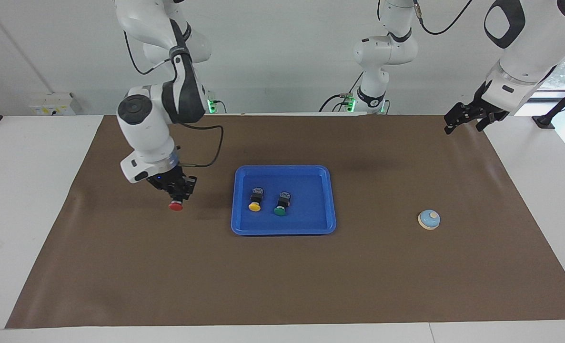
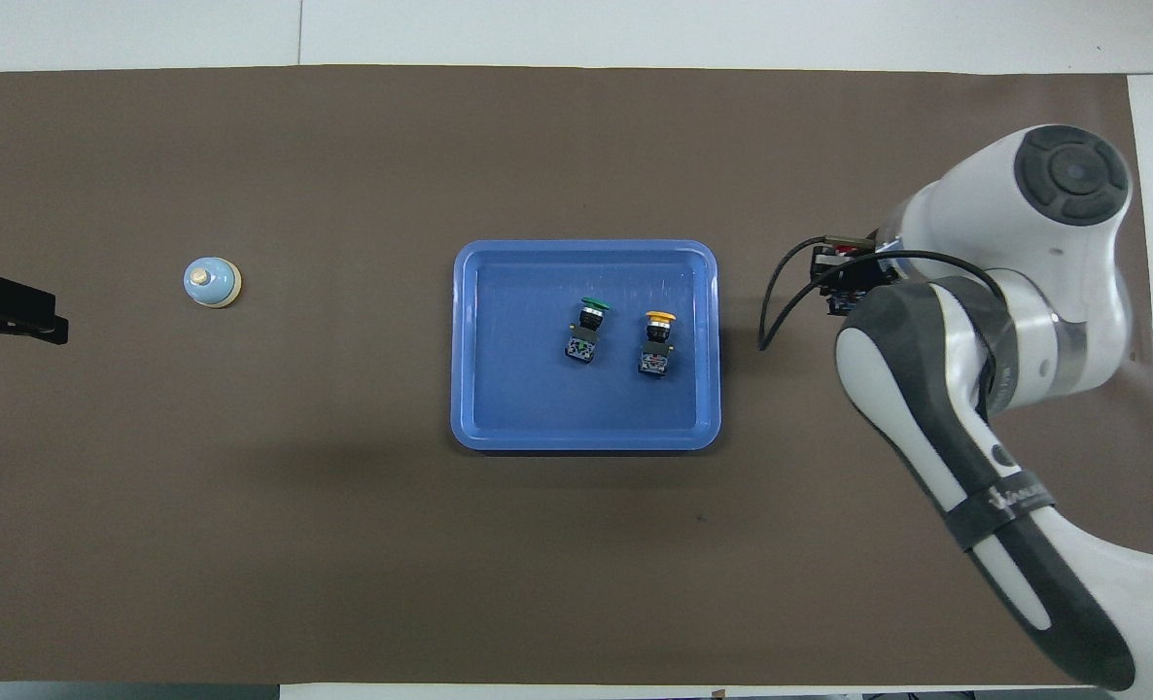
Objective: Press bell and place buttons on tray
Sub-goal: 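Carry the red button into the blue tray and release it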
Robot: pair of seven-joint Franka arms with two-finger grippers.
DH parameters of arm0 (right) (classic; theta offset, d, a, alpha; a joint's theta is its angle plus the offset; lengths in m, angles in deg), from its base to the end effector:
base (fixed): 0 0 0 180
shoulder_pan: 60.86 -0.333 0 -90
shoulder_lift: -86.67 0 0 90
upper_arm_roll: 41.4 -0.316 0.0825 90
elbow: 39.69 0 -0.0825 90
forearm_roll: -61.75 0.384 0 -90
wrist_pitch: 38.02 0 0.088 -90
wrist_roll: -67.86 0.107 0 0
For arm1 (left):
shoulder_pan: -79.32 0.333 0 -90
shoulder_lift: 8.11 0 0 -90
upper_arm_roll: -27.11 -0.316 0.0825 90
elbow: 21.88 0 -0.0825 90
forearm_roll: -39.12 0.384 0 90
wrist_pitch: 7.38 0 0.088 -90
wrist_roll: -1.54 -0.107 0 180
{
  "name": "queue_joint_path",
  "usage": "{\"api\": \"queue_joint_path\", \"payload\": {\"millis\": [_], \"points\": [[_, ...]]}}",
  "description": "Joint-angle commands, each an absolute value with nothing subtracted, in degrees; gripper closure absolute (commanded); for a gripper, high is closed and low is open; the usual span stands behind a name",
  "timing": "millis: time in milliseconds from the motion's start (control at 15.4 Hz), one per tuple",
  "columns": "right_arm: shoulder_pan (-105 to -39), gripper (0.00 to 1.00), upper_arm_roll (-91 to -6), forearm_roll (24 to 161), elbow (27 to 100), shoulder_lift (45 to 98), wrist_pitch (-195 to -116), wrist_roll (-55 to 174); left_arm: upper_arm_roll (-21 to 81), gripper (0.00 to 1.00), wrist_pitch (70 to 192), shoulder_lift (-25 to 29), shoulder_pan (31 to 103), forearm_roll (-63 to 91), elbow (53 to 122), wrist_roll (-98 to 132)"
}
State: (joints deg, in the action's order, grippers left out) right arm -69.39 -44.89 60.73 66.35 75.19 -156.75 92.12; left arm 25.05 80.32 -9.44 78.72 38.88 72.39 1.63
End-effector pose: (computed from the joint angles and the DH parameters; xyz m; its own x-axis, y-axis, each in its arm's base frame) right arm 0.5997 0.1250 0.4171 0.9785 -0.2051 0.0211 -0.2051 -0.9787 -0.0055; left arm 0.5406 0.0135 0.5989 0.9955 0.0267 -0.0913 0.0272 -0.9996 0.0049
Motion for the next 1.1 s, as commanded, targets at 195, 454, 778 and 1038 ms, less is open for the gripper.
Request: {"api": "queue_joint_path", "payload": {"millis": [195, 454, 778, 1038], "points": [[-82.6, 1.00, -44.6, 65.4, 60.8, 71.0, -157.5, 105.0, 25.0, 0.00, 80.1, -10.6, 78.7, 39.7, 73.2, 1.5], [-91.2, 1.00, -44.6, 65.0, 50.7, 62.5, -157.4, 117.1, 25.0, 0.00, 80.1, -10.6, 78.7, 39.7, 73.2, 1.5], [-96.5, 1.00, -44.6, 64.6, 47.7, 55.5, -165.3, 121.0, 25.0, 0.00, 80.1, -10.6, 78.7, 39.7, 73.2, 1.5], [-98.0, 1.00, -44.6, 64.3, 52.3, 53.9, -170.7, 121.0, 25.0, 0.00, 80.1, -10.6, 78.7, 39.7, 73.2, 1.5]]}}
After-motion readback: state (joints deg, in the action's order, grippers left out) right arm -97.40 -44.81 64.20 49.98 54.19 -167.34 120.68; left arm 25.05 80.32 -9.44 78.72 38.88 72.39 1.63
